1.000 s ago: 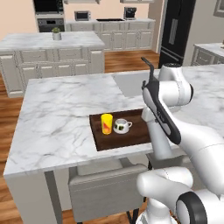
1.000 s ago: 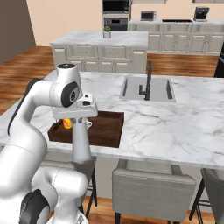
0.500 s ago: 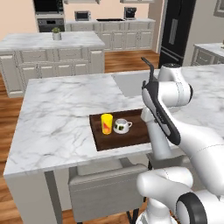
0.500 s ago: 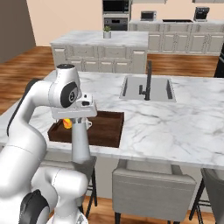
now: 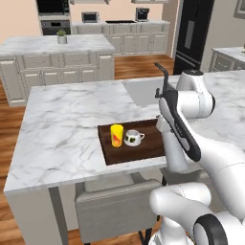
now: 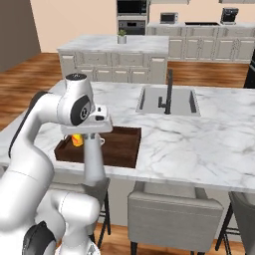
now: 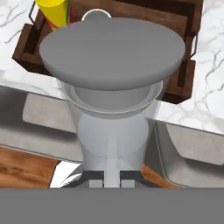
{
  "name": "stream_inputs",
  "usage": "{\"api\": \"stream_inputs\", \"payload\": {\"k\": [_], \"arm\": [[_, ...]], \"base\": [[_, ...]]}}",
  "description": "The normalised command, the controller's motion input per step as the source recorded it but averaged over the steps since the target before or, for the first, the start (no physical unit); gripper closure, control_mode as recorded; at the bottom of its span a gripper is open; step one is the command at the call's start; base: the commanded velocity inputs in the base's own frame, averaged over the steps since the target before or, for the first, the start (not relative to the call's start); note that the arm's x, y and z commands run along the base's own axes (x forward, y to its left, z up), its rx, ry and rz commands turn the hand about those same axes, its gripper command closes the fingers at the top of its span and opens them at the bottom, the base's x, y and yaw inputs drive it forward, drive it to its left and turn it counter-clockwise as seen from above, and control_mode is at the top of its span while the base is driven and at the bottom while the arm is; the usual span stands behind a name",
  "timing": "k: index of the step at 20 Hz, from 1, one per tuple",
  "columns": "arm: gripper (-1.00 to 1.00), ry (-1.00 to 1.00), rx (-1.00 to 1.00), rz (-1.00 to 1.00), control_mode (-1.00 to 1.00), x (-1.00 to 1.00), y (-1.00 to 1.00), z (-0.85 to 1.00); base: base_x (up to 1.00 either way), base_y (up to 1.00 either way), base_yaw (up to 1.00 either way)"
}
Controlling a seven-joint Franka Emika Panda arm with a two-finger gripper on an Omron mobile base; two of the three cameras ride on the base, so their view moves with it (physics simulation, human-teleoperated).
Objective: There is a tray on the dining counter. Grab the cup, mug, and pitcher and place them on the tray. The pitcher may be placed next to the tray if it cannot fit the tray.
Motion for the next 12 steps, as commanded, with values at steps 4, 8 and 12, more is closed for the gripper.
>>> {"api": "stream_inputs", "payload": {"k": [4,8,12], "arm": [[1.0,-0.23,0.06,0.0,-1.0,0.0,-0.13,0.01],[1.0,-0.27,0.07,0.0,-1.0,0.0,-0.17,0.08],[1.0,-0.26,0.06,0.0,-1.0,0.0,-0.12,0.13]], "base": [[0.0,0.0,0.0],[0.0,0.0,0.0],[0.0,0.0,0.0]]}}
